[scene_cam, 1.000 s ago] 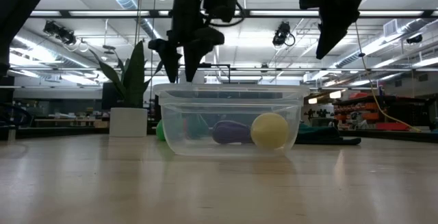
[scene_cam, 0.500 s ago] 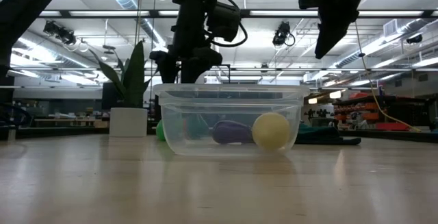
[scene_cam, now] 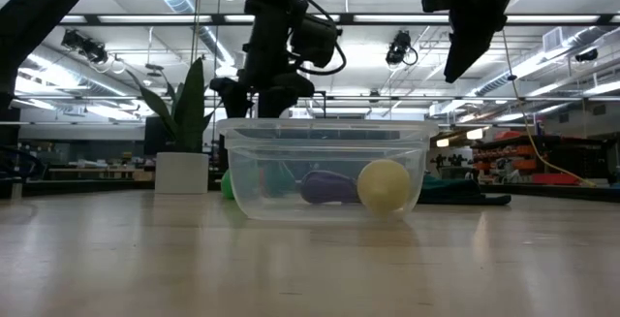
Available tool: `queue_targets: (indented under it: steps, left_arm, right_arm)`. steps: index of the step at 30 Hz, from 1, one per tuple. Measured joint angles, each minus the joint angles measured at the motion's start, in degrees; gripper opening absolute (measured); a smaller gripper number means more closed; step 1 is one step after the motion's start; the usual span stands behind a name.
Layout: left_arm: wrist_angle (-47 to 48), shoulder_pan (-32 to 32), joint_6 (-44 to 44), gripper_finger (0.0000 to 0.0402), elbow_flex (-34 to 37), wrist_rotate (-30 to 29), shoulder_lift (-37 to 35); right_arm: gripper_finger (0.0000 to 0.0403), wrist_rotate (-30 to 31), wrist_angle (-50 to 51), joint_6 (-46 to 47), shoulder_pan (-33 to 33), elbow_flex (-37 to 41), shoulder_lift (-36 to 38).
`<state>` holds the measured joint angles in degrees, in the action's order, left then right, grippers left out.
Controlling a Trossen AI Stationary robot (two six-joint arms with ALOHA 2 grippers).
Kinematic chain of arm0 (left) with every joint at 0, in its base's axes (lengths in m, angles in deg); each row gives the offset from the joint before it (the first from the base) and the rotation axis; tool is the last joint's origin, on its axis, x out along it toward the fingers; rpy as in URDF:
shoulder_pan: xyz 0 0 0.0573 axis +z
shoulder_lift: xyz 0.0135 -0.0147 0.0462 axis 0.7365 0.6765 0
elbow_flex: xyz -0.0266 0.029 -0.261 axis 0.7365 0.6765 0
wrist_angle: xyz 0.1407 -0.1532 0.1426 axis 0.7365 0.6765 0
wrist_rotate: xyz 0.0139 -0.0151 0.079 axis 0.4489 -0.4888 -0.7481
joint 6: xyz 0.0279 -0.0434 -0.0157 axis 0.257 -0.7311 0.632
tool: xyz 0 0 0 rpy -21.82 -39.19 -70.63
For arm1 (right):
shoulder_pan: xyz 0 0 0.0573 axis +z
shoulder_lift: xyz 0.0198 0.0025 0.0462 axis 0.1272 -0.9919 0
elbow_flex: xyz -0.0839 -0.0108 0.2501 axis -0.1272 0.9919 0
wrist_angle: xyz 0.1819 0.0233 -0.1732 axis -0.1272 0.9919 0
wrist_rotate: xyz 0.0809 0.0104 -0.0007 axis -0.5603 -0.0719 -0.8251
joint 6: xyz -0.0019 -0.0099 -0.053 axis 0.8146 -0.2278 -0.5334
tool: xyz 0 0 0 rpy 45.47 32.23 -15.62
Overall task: Pick and placing Produce into tupperware
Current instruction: Put the green pear into the transparent container
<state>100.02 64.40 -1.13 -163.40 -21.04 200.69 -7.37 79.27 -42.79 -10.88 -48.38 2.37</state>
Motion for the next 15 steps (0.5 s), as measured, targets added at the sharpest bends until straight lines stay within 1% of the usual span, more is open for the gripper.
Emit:
queue_targets:
  steps: [10,15]
  left_arm:
    - [-0.5,0.0,0.3,0.0272,0.0,0.4,0.4]
    - [-0.5,-0.2,0.5,0.0272,0.0,-2.1,0.4]
  right_arm:
    - [0.0178,0.0,-0.1,0.1,0.0,0.0,0.0]
    - [0.0178,0.0,-0.1,0.2,0.0,0.0,0.0]
